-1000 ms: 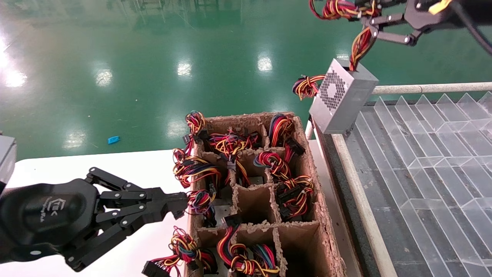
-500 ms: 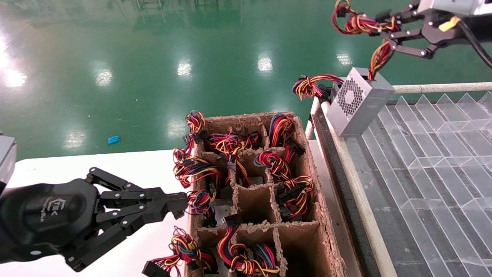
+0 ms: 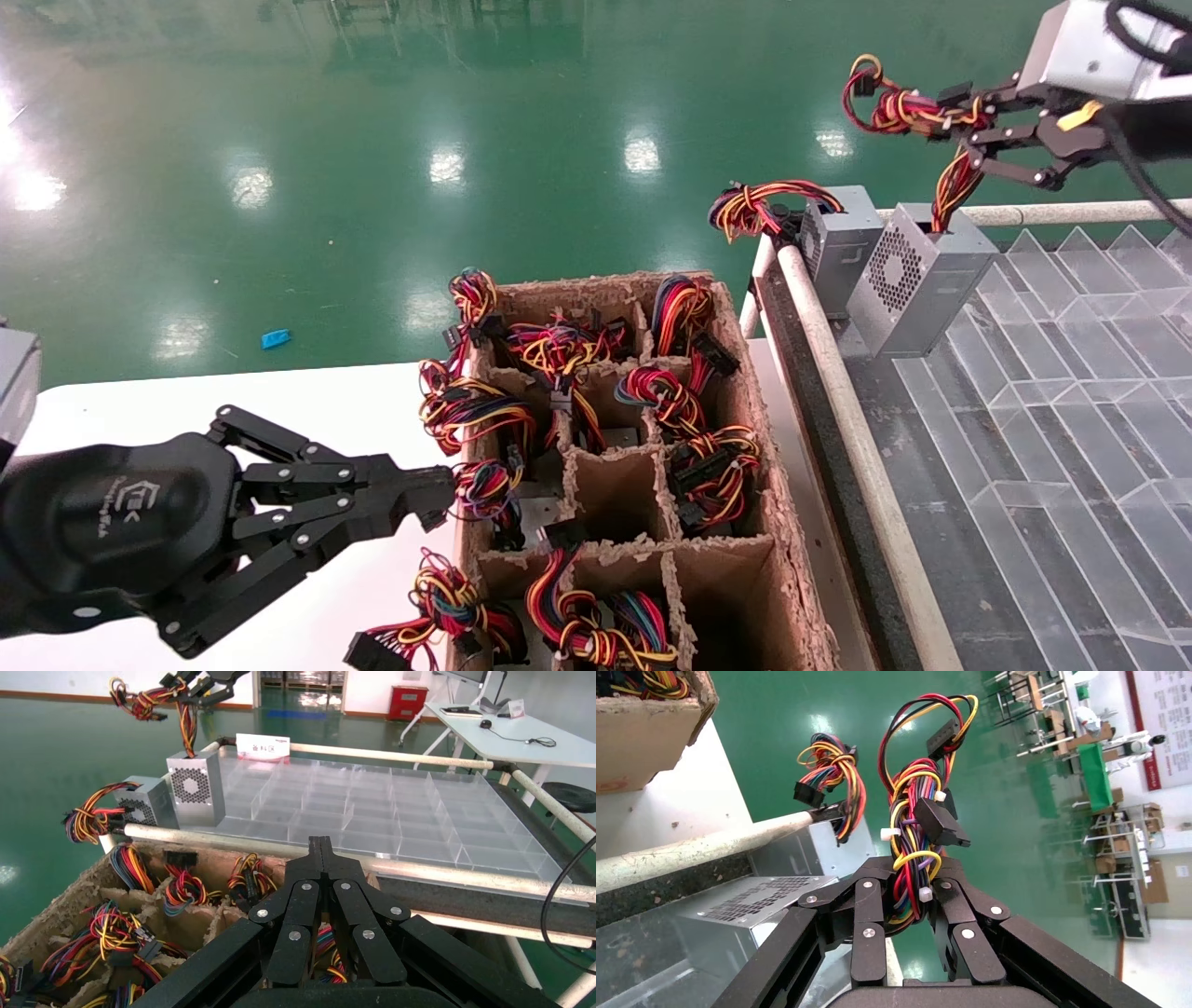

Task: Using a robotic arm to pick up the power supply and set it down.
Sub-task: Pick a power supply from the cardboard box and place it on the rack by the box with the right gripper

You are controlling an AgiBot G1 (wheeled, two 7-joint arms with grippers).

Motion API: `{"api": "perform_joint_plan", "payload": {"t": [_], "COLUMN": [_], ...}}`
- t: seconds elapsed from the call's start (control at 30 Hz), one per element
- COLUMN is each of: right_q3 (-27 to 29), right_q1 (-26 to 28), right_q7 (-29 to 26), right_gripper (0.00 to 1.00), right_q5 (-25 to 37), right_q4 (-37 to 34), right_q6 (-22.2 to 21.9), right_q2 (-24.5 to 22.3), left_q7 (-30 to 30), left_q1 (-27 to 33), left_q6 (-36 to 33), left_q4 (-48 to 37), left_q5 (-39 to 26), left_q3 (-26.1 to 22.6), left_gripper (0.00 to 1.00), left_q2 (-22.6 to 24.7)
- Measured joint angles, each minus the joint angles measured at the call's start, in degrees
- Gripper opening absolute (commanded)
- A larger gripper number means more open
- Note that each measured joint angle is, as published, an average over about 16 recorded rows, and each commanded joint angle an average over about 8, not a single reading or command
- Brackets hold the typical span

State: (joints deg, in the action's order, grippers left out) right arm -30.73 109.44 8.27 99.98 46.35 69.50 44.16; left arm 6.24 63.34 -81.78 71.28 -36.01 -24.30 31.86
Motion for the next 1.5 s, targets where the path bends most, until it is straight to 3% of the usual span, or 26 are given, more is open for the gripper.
{"api": "perform_joint_plan", "payload": {"t": [1.17, 1.23, 1.43, 1.5], "right_q3": [-0.1, -0.1, -0.3, -0.3], "right_q1": [-1.6, -1.5, -1.2, -1.0], "right_q7": [10.2, 10.5, 11.0, 11.0], "right_gripper": [0.00, 0.14, 0.88, 1.00], "right_q5": [-2.3, -2.3, -2.2, -2.2], "right_q4": [-17.8, -18.5, -20.1, -20.4], "right_q6": [-6.6, -6.8, -6.8, -6.6], "right_q2": [11.9, 12.3, 13.2, 13.3], "left_q7": [0.0, 0.0, 0.0, 0.0], "left_q1": [0.0, 0.0, 0.0, 0.0], "left_q6": [0.0, 0.0, 0.0, 0.0], "left_q4": [0.0, 0.0, 0.0, 0.0], "left_q5": [0.0, 0.0, 0.0, 0.0], "left_q3": [0.0, 0.0, 0.0, 0.0], "left_gripper": [0.00, 0.00, 0.00, 0.00], "left_q2": [0.0, 0.0, 0.0, 0.0]}}
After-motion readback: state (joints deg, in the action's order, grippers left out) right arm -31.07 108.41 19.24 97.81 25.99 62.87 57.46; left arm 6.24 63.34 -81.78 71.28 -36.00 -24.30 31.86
